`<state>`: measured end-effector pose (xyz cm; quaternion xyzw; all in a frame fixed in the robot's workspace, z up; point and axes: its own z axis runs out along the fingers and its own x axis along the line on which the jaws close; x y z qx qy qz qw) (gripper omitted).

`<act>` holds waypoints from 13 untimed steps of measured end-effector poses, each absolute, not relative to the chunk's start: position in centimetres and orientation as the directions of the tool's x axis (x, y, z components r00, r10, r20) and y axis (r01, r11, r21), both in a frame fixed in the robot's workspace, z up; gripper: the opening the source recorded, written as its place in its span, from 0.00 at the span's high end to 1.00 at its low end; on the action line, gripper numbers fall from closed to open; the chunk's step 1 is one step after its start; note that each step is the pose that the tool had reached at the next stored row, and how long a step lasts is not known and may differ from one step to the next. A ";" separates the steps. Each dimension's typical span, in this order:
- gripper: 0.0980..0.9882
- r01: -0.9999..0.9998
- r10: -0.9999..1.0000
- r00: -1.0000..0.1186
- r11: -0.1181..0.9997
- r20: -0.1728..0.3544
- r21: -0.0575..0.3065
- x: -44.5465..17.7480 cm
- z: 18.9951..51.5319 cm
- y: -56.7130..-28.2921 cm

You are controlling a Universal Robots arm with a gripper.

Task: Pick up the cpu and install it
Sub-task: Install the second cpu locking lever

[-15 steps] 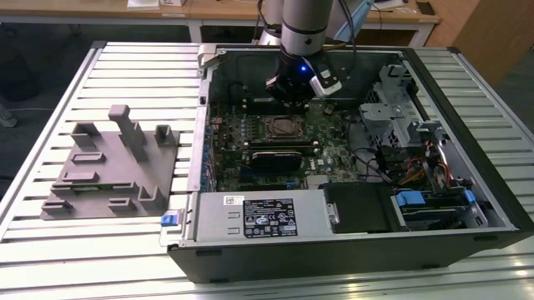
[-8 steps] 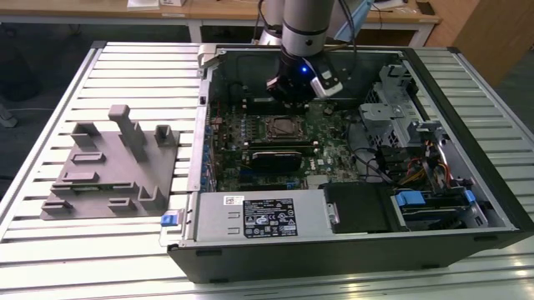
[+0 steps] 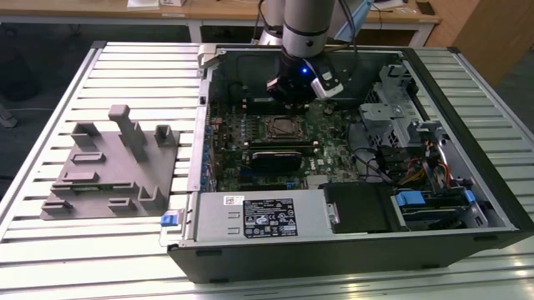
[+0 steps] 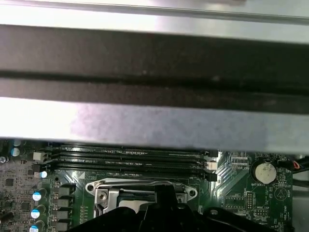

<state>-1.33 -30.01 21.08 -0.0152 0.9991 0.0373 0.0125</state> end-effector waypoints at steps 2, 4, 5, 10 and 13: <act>0.99 -0.031 -0.029 -0.999 0.997 -0.026 0.074 -1.3 21.4 -30.0; 0.99 -0.031 -0.029 -0.999 0.997 -0.026 0.074 -1.3 22.0 -30.0; 0.99 -0.031 -0.029 -0.999 0.997 -0.026 0.074 -1.3 22.4 -30.0; 0.99 -0.031 -0.030 -0.999 0.997 -0.026 0.074 -1.3 22.9 -30.1; 0.99 -0.031 -0.029 -0.999 0.997 -0.026 0.074 -1.3 22.9 -30.5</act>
